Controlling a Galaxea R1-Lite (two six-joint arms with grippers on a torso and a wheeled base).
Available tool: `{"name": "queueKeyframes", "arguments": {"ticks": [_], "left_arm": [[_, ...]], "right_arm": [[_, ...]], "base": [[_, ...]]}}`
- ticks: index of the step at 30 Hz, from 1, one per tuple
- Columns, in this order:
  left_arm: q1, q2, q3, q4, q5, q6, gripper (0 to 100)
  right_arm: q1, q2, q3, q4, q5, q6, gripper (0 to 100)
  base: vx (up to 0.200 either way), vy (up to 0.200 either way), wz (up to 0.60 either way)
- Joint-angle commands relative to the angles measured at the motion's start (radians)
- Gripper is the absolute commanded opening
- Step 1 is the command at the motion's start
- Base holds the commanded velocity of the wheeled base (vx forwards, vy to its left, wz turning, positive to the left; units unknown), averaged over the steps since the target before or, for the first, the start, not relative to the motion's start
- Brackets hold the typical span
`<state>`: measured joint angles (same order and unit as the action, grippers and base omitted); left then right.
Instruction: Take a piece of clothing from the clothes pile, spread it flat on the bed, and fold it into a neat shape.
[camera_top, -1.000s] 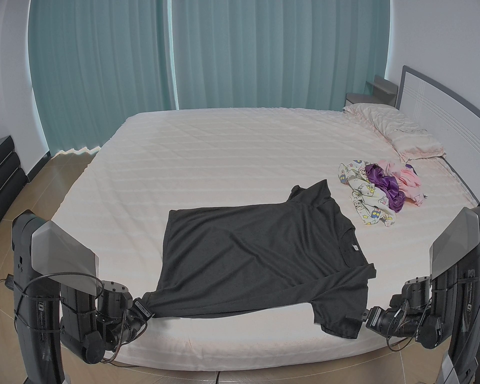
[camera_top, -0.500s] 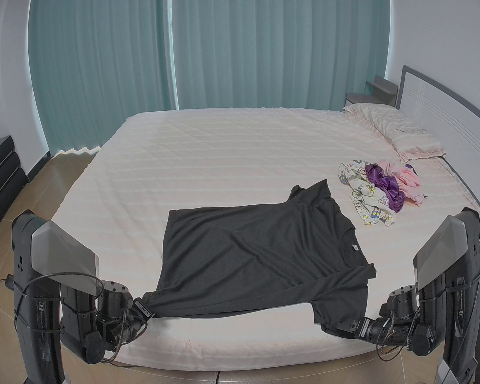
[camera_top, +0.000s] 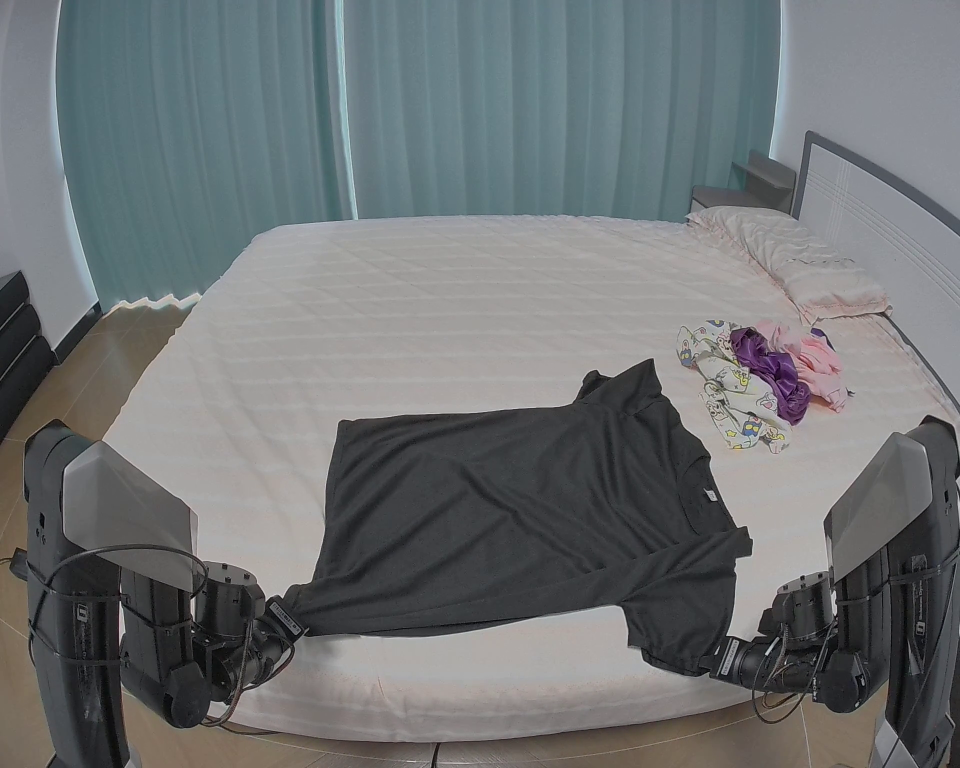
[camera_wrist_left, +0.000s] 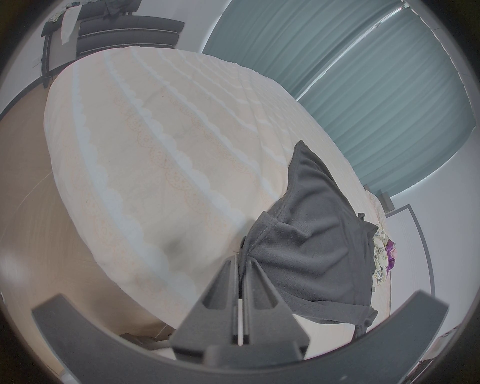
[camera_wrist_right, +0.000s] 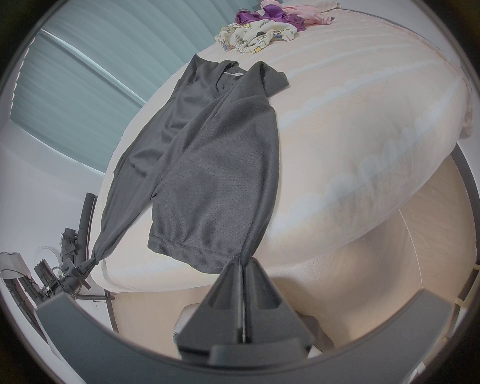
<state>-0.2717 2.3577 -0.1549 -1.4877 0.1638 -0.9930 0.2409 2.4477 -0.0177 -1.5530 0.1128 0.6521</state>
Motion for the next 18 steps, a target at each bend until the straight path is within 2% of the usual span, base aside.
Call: {"name": "queueKeyframes", "arguments": {"ticks": [1,3,7,10,18], "left_arm": [[-0.001,0.000,0.005,0.000,0.002,0.002,0],[-0.001,-0.005,0.009,0.000,0.003,0.005,0],[-0.001,-0.038,0.028,0.000,0.002,0.007,0],[-0.011,-0.064,0.061,-0.002,0.002,0.008,0],[-0.018,-0.080,0.127,-0.002,0.002,0.080,0]], "right_arm": [[-0.035,-0.022,0.018,-0.007,-0.002,0.000,0],[-0.071,-0.084,0.018,0.045,-0.002,-0.008,0],[-0.098,-0.239,0.018,0.249,0.019,-0.055,0],[-0.124,-0.335,0.018,0.332,0.028,-0.077,0],[-0.121,-0.437,0.018,0.554,0.027,-0.109,0]], "base": [[0.000,0.000,0.00],[0.000,0.000,0.00],[0.000,0.000,0.00],[0.000,0.000,0.00],[0.000,0.000,0.00]]}}
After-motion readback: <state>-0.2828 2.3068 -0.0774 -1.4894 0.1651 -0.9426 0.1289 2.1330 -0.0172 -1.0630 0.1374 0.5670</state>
